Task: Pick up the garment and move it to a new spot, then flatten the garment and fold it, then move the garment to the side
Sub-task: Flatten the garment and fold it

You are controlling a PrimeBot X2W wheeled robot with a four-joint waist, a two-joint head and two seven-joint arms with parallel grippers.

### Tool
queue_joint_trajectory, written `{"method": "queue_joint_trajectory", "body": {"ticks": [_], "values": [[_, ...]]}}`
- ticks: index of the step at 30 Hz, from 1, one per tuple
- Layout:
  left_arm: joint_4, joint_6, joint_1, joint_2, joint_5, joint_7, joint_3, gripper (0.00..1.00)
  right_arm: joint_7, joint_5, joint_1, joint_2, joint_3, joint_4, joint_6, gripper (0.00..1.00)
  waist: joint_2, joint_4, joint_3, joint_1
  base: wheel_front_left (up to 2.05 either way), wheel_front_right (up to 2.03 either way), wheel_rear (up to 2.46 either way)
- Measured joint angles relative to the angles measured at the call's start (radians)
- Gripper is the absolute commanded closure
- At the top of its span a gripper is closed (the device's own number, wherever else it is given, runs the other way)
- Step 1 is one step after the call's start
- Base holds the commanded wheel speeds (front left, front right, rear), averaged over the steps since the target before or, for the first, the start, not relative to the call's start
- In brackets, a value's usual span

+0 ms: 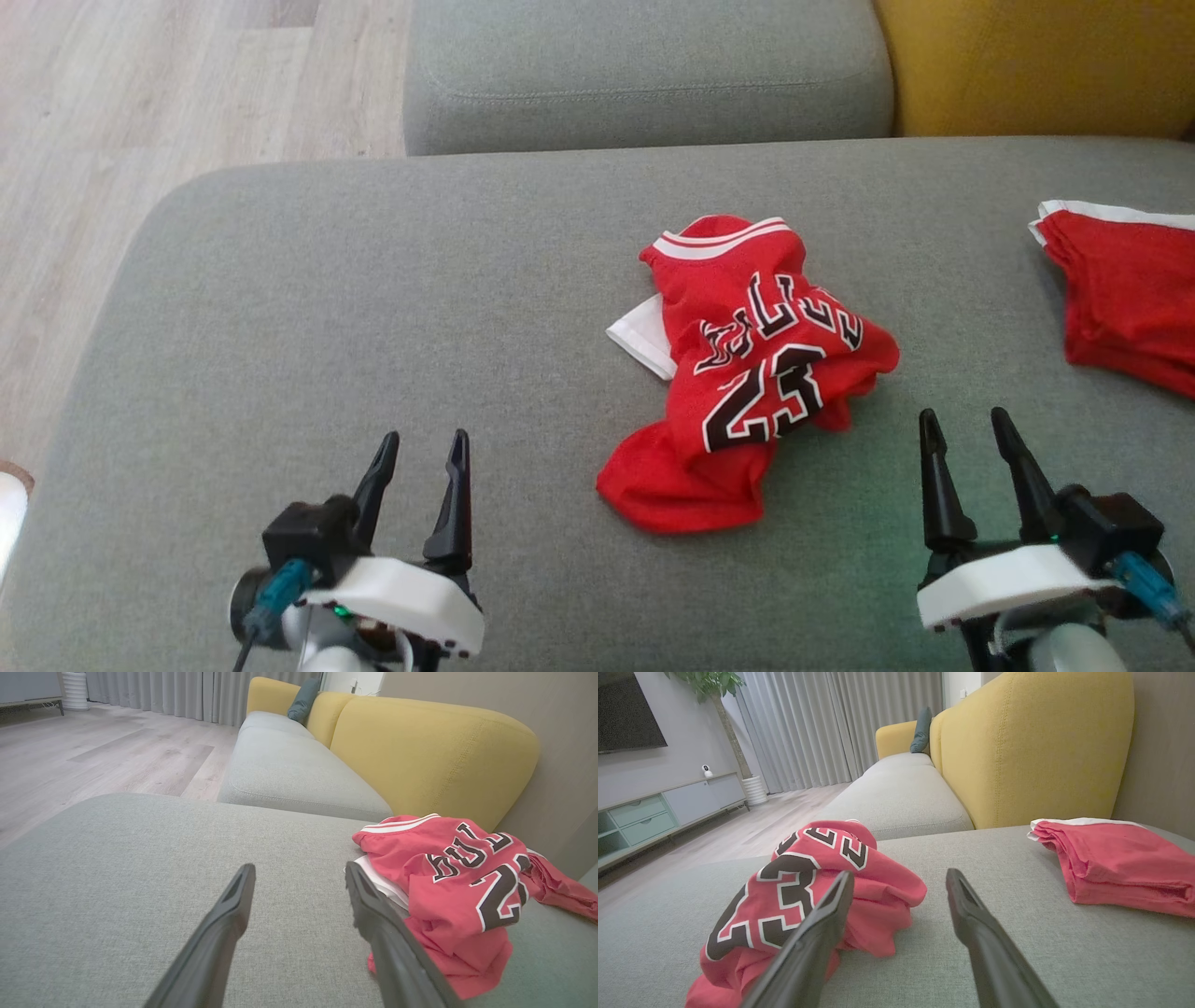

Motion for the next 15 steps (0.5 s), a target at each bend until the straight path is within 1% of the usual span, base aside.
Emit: {"method": "queue_joint_trajectory", "body": {"ticks": [15], "values": [[0.009, -0.009, 0.015, -0.008, 0.009, 0.0, 0.003, 0.0, 0.009, 0.001, -0.002, 0.0, 0.007, 0.006, 0.0, 0.0, 0.0, 0.011, 0.018, 0.0, 0.0, 0.0, 0.0]]}}
